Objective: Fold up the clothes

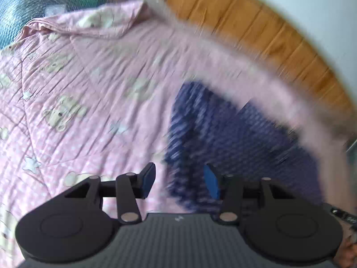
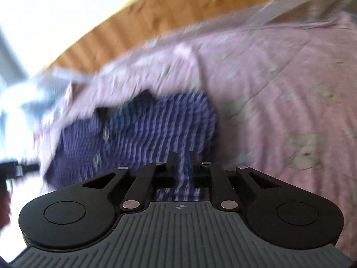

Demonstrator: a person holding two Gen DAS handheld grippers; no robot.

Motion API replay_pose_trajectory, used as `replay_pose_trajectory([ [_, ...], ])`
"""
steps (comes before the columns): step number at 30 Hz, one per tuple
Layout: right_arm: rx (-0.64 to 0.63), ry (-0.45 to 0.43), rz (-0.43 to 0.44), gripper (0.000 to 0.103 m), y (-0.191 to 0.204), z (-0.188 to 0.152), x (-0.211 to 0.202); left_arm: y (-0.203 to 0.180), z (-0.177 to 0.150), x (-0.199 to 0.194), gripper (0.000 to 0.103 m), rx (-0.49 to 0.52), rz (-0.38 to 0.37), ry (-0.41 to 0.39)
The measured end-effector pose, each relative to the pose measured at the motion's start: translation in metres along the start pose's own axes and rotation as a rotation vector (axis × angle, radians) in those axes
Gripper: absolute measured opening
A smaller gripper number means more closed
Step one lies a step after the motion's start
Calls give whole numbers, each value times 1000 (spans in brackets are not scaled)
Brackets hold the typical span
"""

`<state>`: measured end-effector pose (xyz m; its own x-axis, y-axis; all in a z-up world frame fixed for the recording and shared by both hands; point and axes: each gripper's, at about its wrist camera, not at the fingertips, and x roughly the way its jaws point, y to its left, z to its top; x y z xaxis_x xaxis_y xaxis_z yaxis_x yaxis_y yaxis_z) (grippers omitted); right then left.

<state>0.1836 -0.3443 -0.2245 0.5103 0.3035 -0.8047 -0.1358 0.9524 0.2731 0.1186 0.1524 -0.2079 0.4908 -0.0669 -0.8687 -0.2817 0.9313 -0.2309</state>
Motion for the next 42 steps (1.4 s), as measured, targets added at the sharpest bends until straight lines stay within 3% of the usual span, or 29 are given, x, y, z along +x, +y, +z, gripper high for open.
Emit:
replay_pose_trajectory([
  [2,-44,5,-10,14,6,0,2,0,3,-1,46,10,3,2],
  [3,-29,-24,-39,23,7,3,-8,-2,8,-13,45,10,-7,-35],
  [6,10,-120,-104,23,12,12,-40,-10,27,-39,59,26,-100,-139],
  [8,-23,-155,-80,33,30,23,-46,-20,45,-26,59,76,-114,-125],
  [10,-72,-142,-47,35,47,32,-29,-27,60,2,59,121,-116,-80],
  [13,-56,-15,-70,36,51,30,21,-28,68,49,54,151,-30,41],
  [15,-48,-5,-109,35,54,30,28,-26,73,41,51,141,-85,11],
  [17,-35,-31,-123,35,65,42,13,-32,79,27,63,159,-159,-52],
  [18,-53,-73,-118,43,70,51,5,-39,84,26,65,184,-169,-64],
  [20,-88,-116,-153,51,78,72,11,-49,93,46,66,233,-128,-38],
  [22,-82,-85,-192,51,75,91,36,-51,97,71,68,259,-70,2],
  [23,-63,-44,-219,51,68,97,53,-49,97,81,81,259,-55,21],
  [24,-38,-6,-231,52,60,98,66,-46,96,79,84,254,-53,29],
  [26,30,49,-238,61,41,94,74,-41,94,68,78,241,-55,39],
  [28,105,35,-263,62,37,87,52,-37,81,46,79,247,-68,35],
  [32,111,-27,-232,88,63,45,-13,-41,49,4,87,259,-44,55],
  [38,36,39,-192,90,98,-30,-50,-89,-4,-53,95,300,-18,39],
  [42,-41,-8,-150,91,116,-39,-84,-127,-37,-92,97,325,1,14],
])
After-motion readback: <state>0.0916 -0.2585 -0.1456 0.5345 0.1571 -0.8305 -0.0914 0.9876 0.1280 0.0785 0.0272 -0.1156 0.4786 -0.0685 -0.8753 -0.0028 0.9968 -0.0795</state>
